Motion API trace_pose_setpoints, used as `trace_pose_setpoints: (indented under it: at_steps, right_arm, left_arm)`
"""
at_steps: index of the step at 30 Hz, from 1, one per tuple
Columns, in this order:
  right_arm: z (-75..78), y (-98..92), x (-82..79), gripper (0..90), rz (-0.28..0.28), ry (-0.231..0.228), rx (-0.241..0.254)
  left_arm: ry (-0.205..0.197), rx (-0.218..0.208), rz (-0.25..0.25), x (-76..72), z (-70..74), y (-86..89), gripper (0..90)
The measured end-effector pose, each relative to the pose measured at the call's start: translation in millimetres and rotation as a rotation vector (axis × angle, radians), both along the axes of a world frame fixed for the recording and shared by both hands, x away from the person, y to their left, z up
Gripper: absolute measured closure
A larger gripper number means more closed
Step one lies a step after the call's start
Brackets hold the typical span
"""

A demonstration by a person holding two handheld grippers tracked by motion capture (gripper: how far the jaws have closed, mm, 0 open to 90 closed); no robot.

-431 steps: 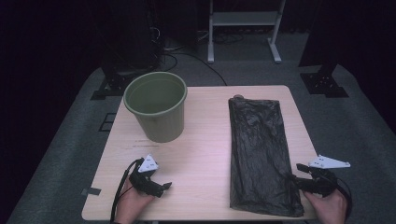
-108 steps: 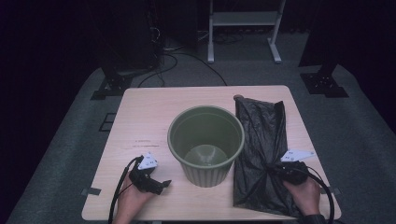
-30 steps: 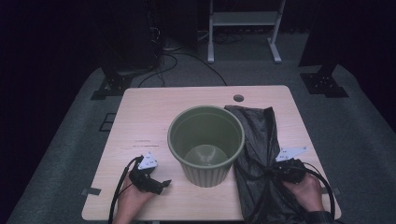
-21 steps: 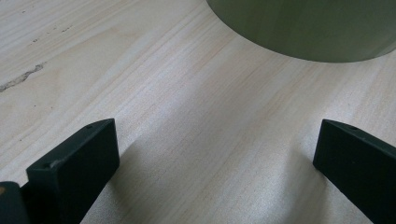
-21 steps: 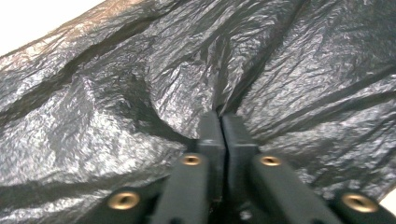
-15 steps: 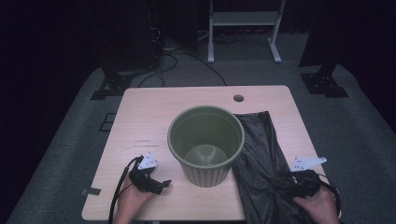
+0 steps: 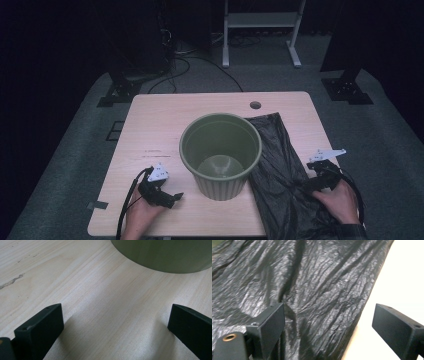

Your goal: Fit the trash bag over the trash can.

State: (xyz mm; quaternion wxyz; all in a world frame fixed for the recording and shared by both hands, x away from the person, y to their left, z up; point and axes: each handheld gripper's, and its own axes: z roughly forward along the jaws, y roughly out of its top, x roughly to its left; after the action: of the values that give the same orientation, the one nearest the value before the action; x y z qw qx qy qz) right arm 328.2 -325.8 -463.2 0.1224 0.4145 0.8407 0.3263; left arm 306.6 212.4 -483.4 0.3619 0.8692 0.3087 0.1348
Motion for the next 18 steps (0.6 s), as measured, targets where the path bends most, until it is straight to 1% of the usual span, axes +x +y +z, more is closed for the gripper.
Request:
trace_pose_setpoints:
  at_steps: [2, 6, 8, 10, 11, 12, 14, 15, 16, 18]
  right_arm:
    - [-2.9, -0.7, 6.7, 9.8, -0.001, 0.004, 0.017]
    - [-10.6, 0.7, 17.2, 9.6, -0.012, 0.031, 0.036]
    - [-12.2, 2.5, 19.4, 9.5, -0.01, 0.023, 0.046]
    - [-12.1, 4.5, 21.4, 9.5, -0.007, 0.028, 0.059]
    - [-10.8, 6.7, 23.1, 9.5, -0.005, 0.042, 0.052]
    - [-9.5, 9.5, 24.8, 9.5, 0.004, 0.045, 0.049]
    - [-5.8, 16.2, 26.9, 9.5, 0.019, 0.033, 0.057]
    - [-4.5, 19.5, 28.9, 9.5, 0.023, 0.043, 0.054]
    - [-4.0, 23.0, 31.7, 9.5, 0.028, 0.063, 0.049]
    - [-3.7, 29.4, 35.2, 9.5, 0.042, 0.071, 0.053]
  left_arm:
    - [0.0, 0.0, 0.0, 0.0, 0.0, 0.0, 0.0]
    - [0.0, 0.0, 0.0, 0.0, 0.0, 0.0, 0.0]
    - [0.0, 0.0, 0.0, 0.1, 0.0, 0.0, 0.0]
    - [0.0, 0.0, 0.0, 0.2, 0.0, 0.0, 0.0]
    - [0.0, 0.001, -0.001, 0.2, 0.0, 0.0, 0.0]
    - [0.0, 0.0, 0.0, 0.2, 0.0, 0.0, 0.0]
    - [0.0, 0.0, 0.0, 0.2, 0.0, 0.0, 0.0]
    - [0.0, 0.0, 0.0, 0.2, 0.0, 0.0, 0.0]
    - [0.0, 0.0, 0.0, 0.2, 0.0, 0.0, 0.0]
    - [0.0, 0.001, -0.001, 0.3, 0.1, 0.0, 0.0]
